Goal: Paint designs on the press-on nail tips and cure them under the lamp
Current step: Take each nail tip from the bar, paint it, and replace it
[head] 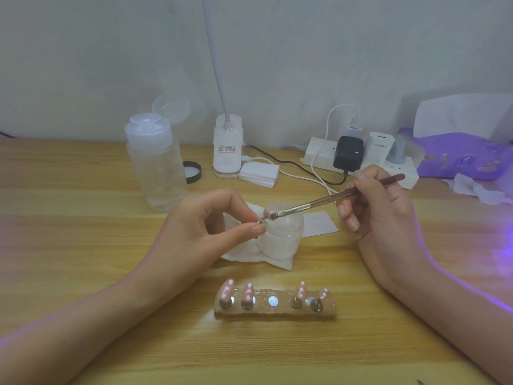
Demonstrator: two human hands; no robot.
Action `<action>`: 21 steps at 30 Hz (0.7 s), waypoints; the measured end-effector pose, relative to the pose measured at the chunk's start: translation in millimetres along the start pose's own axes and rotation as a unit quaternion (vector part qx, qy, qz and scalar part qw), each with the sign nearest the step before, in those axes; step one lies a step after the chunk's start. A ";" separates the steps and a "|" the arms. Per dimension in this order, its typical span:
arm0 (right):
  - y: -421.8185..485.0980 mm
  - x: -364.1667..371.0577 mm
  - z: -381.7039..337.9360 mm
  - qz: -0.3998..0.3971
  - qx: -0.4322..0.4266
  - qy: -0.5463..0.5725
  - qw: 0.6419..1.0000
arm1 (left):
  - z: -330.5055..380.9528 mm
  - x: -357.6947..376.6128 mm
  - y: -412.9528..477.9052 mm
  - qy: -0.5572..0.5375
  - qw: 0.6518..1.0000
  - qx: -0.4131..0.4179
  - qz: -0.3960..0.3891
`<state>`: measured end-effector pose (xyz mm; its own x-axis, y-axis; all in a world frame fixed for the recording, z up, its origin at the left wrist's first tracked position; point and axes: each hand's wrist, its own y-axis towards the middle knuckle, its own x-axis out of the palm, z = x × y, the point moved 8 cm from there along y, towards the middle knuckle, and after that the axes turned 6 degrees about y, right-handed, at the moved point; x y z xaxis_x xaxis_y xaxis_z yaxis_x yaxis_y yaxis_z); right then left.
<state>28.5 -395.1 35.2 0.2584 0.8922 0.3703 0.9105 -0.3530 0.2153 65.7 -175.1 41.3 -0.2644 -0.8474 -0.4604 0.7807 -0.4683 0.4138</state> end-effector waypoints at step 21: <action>-0.6 6.7 -0.4 -0.032 -0.009 0.000 0.999 | 0.9 -0.5 0.8 0.011 1.000 0.012 0.000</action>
<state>29.5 -389.0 38.0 0.2003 0.9130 0.3555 0.9194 -0.3006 0.2538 65.9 -175.3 42.6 -0.2508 -0.8418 -0.4780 0.7671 -0.4741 0.4322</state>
